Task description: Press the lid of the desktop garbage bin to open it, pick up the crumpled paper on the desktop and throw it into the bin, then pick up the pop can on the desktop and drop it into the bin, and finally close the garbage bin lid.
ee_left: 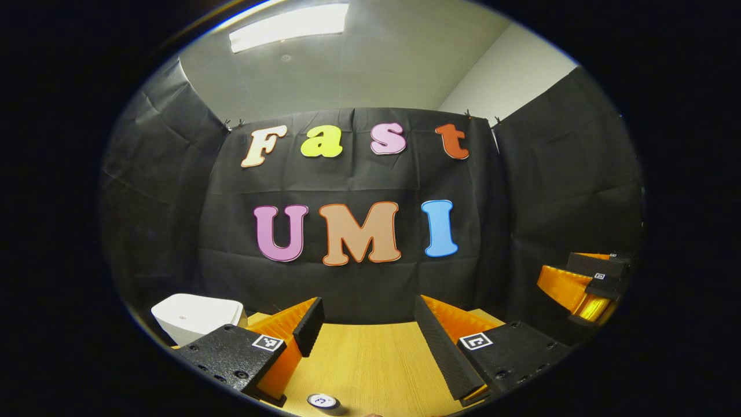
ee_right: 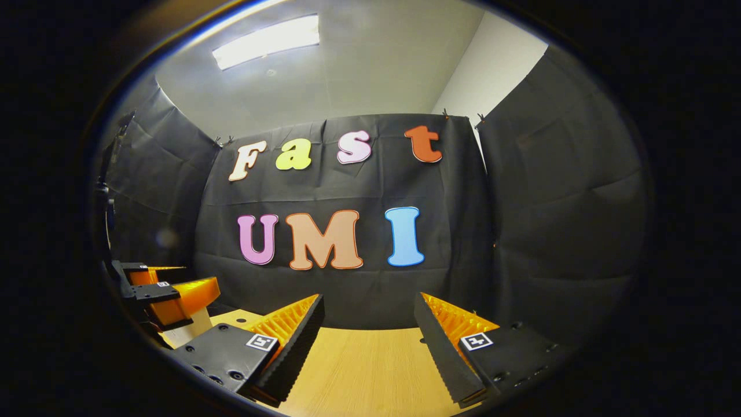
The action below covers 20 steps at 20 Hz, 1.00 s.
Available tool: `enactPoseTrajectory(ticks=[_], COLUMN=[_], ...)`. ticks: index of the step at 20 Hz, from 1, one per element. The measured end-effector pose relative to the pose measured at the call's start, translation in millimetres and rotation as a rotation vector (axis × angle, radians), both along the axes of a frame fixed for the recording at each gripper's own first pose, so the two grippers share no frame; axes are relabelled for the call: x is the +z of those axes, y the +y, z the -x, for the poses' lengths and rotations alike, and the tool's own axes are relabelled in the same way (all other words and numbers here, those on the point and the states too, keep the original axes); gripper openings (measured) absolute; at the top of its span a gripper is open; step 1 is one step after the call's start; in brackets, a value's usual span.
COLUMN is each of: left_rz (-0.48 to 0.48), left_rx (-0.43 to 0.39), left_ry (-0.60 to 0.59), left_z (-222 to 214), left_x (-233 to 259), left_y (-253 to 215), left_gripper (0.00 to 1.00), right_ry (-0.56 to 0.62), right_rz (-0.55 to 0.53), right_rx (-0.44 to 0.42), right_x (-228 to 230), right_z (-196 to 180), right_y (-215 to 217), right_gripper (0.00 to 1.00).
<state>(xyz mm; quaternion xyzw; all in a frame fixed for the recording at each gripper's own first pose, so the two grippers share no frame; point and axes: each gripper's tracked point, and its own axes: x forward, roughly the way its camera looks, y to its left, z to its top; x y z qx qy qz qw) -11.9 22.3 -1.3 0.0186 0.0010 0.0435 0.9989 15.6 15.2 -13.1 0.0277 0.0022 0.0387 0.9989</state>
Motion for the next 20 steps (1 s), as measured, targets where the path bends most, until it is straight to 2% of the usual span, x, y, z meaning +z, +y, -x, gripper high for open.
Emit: enactPoseTrajectory(ticks=[5, 12, 20], left_rz=[0.005, 0.027, 0.021], left_rx=[0.034, 0.023, 0.029], left_ry=[0.004, 0.014, 0.023], left_z=[2.0, -0.9, -7.7], left_x=[-1.0, -4.2, -5.7], left_y=[9.5, 10.6, 11.5], left_gripper=[0.96, 0.94, 0.95], right_ry=[0.031, -0.006, -0.001], right_rz=[-0.001, 0.027, 0.029], right_rx=[0.028, 0.083, 0.08], right_x=[-12.7, -9.6, -11.9], right_z=[-9.4, -13.2, -17.0], right_y=[3.6, 24.2, 22.4], right_gripper=[0.98, 0.98, 0.98])
